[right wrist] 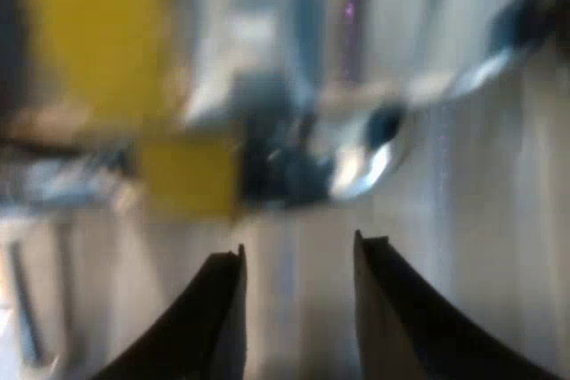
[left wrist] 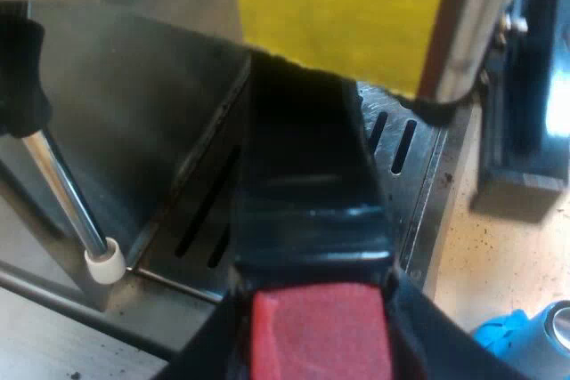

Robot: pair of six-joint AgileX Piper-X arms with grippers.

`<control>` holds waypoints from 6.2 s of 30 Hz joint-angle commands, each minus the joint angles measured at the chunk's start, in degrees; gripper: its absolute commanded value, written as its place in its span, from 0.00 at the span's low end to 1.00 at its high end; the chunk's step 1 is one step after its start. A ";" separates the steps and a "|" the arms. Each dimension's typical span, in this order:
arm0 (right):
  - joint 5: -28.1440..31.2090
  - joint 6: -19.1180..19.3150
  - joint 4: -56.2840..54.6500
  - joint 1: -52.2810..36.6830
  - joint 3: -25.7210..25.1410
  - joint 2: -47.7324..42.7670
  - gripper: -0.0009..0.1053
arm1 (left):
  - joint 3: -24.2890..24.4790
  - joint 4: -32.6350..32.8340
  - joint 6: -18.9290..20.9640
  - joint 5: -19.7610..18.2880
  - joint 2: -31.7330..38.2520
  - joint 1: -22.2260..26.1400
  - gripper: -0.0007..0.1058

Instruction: Put the handle in the coffee machine

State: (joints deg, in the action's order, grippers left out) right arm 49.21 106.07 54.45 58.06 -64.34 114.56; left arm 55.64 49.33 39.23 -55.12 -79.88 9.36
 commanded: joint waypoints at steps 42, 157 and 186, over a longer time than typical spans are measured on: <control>-2.81 8.65 10.08 -0.69 -5.18 -0.27 0.26 | 1.34 0.16 -0.58 -8.67 1.61 0.52 0.50; 3.91 11.19 10.99 0.74 -5.71 -1.51 0.26 | 3.24 10.41 31.31 14.48 9.51 -11.64 0.01; 11.12 7.87 -4.19 5.82 12.29 -17.26 0.43 | -5.37 5.41 36.19 14.48 15.67 -11.64 0.01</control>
State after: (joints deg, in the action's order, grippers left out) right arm 60.59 113.96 50.20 63.36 -53.53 99.56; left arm 50.53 54.63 73.83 -37.93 -65.33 -1.64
